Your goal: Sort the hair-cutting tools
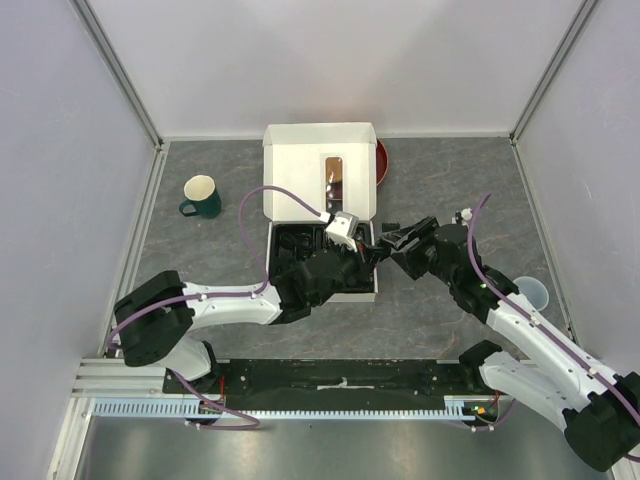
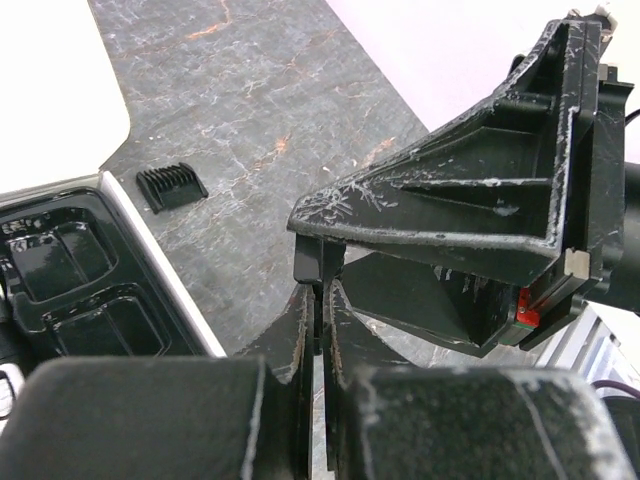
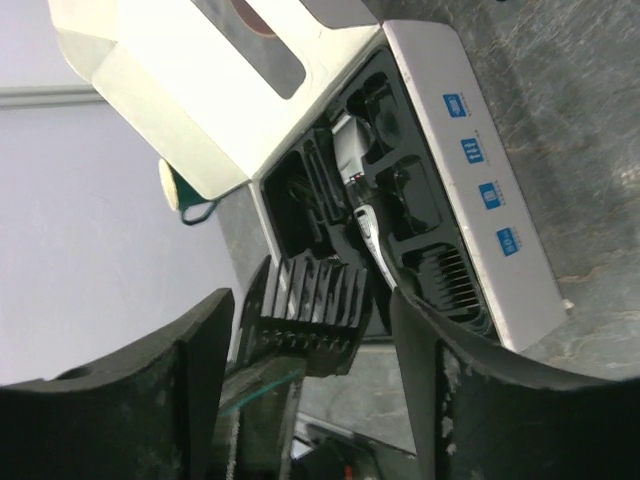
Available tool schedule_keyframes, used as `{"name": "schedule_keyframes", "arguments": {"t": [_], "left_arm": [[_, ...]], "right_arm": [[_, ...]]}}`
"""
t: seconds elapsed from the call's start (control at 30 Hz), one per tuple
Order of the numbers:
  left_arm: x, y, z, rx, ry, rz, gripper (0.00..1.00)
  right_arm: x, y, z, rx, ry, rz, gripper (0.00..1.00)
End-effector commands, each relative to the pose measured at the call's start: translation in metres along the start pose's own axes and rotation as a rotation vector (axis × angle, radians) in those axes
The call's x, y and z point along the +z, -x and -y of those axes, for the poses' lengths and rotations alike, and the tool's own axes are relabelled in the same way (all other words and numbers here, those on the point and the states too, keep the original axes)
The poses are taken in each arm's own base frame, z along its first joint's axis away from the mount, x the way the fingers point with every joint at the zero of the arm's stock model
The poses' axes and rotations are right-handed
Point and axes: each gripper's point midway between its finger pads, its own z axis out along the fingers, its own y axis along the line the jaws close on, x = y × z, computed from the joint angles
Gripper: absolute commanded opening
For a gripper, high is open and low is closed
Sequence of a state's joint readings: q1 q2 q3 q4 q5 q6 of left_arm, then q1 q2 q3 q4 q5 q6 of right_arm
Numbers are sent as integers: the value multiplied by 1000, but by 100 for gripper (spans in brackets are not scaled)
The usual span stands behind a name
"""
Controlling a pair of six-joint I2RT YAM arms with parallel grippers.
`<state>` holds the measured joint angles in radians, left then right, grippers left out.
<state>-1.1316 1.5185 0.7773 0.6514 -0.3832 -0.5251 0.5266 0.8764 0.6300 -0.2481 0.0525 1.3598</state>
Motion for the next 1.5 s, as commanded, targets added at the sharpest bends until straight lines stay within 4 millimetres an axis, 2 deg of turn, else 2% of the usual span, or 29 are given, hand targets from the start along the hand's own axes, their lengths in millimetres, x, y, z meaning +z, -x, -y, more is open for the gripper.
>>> {"name": "schedule_keyframes", "arguments": {"t": [0.0,0.07,0.1,0.13,0.17,0.2,0.23,0.27,0.3,0.37,0.4,0.47,0.5,0.53,0.6,0.63,0.73,0.77,0.8,0.83,0.9,0.93,1.0,1.13,1.3,1.47], "left_arm": [[-4,39,9,53,-13,50,2],[-7,44,8,48,-30,37,2],[-8,40,4,52,-28,13,2],[-9,44,-2,38,-24,12,2],[-10,40,-1,33,-51,-18,2],[-11,33,-8,31,-52,-56,2],[-10,36,-21,3,-34,-69,2],[-13,35,-19,-11,-71,-95,2],[-13,37,-34,-25,-54,-105,2],[-20,39,-41,-60,-67,-129,2],[-20,42,-55,-71,-37,-133,2],[-27,37,-63,-97,-27,-184,2],[-28,45,-70,-106,-15,-182,2],[-32,39,-77,-120,11,-223,2],[-35,46,-83,-144,18,-240,2],[-39,41,-85,-158,20,-278,2],[-42,47,-88,-178,20,-313,2],[-43,48,-87,-183,24,-341,2],[-42,51,-89,-179,18,-347,2],[-43,40,-90,-189,14,-411,2],[-41,39,-92,-202,18,-461,2],[-39,29,-94,-219,7,-506,2],[-32,29,-89,-221,-29,-533,2],[-21,8,-85,-286,-62,-641,2],[-7,-20,-99,-347,-12,-734,2],[-2,-32,-104,-363,-1,-765,2]], "right_arm": [[-2,2,-11,-69,17,3,77],[-1,5,-11,-92,12,18,95],[0,9,-10,-112,4,35,98],[-1,10,-13,-130,10,40,98],[0,11,-12,-149,3,43,98],[-1,13,-8,-177,-19,49,98],[-2,15,-9,-192,-29,58,98],[-2,17,-8,-208,-38,61,98],[-2,19,-3,-227,-64,73,98],[-6,24,1,-263,-83,92,98],[-7,26,5,-275,-99,102,98],[-12,32,11,-294,-111,132,98],[-13,32,14,-298,-116,136,98],[-13,33,20,-301,-129,143,98],[-16,34,24,-301,-127,152,98],[-16,33,28,-302,-134,153,98],[-14,31,33,-315,-143,139,98],[-14,29,31,-356,-135,124,98],[-16,32,21,-383,-118,128,98],[-14,33,18,-412,-120,123,98],[-14,36,14,-489,-121,128,98],[-12,39,18,-505,-138,140,98],[-10,47,23,-536,-168,176,98],[-8,44,25,-543,-163,159,98],[-10,44,32,-547,-169,167,98],[-14,44,33,-535,-156,175,98]]}}
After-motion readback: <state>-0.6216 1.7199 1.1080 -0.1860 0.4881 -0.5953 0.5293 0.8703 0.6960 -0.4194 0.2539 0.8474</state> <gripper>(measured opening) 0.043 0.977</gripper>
